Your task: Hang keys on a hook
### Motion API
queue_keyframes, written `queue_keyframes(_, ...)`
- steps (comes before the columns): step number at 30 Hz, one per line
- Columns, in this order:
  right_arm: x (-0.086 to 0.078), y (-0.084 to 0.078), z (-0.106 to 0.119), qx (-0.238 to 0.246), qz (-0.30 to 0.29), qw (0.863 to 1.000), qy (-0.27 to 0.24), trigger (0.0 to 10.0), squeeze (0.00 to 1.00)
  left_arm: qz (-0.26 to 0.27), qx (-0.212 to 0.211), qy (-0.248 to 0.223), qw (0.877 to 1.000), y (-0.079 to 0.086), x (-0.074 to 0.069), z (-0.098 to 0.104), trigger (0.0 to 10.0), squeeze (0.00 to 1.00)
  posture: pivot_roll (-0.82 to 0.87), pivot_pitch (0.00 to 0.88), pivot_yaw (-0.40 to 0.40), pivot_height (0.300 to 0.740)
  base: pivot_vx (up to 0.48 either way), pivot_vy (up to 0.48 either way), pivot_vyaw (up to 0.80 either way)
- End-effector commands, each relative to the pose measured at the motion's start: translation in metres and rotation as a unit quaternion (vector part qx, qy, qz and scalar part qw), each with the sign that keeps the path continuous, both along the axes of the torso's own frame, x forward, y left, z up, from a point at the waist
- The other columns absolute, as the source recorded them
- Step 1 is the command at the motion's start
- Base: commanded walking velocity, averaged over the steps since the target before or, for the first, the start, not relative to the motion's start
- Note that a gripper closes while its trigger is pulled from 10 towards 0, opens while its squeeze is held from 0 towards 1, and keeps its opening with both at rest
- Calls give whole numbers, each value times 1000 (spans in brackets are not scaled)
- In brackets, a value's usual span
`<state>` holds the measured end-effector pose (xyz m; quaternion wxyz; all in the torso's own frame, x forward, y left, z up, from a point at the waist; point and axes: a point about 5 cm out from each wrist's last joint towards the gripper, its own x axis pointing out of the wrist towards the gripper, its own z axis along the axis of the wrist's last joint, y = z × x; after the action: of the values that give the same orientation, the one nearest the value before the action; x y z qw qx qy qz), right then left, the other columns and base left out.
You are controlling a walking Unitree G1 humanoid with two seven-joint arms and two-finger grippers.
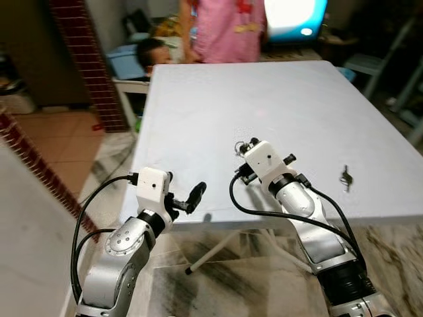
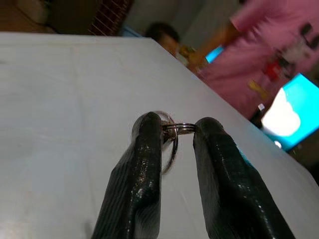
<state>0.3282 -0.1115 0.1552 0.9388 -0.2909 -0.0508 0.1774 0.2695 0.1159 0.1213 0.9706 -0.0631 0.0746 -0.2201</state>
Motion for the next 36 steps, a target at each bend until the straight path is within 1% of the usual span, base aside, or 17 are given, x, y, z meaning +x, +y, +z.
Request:
queue_keyframes(1,3,1,6,0,4,1000,-9,10000,0,2,5,-1,1000,1,0,-1,10000,0,-1,9,39,740,0,0,775)
queue_keyframes(4,3,1,6,-1,5,1000,-9,10000,0,9,5,-3,1000,1,1,-1,10000,0,-2,4,35,740,0,0,779)
queue_keyframes(5,3,1,6,-1,5,1000,-9,10000,0,22,7,-5,1000,3,2,-1,10000,0,-1,2,35,740,0,0,775)
queue_keyframes(9,4,3,7,-1,8,1000,-10,10000,0,37,7,-5,999,6,4,-1,10000,0,1,0,36,740,0,0,777)
queue_keyframes(23,6,8,7,8,9,1000,-11,10000,0,44,12,-12,999,9,8,2,10000,0,5,0,47,740,0,0,779)
queue_keyframes(25,7,8,7,9,9,1000,-11,10000,0,48,14,-12,999,9,8,2,10000,0,5,0,50,740,0,0,775)
queue_keyframes(30,9,12,8,13,14,1000,-12,10000,0,79,25,-23,996,14,12,3,10000,0,5,0,50,740,0,0,780)
queue_keyframes(36,8,15,8,13,20,1000,-12,10000,0,84,30,-29,996,16,13,4,10000,0,6,0,49,740,0,0,780)
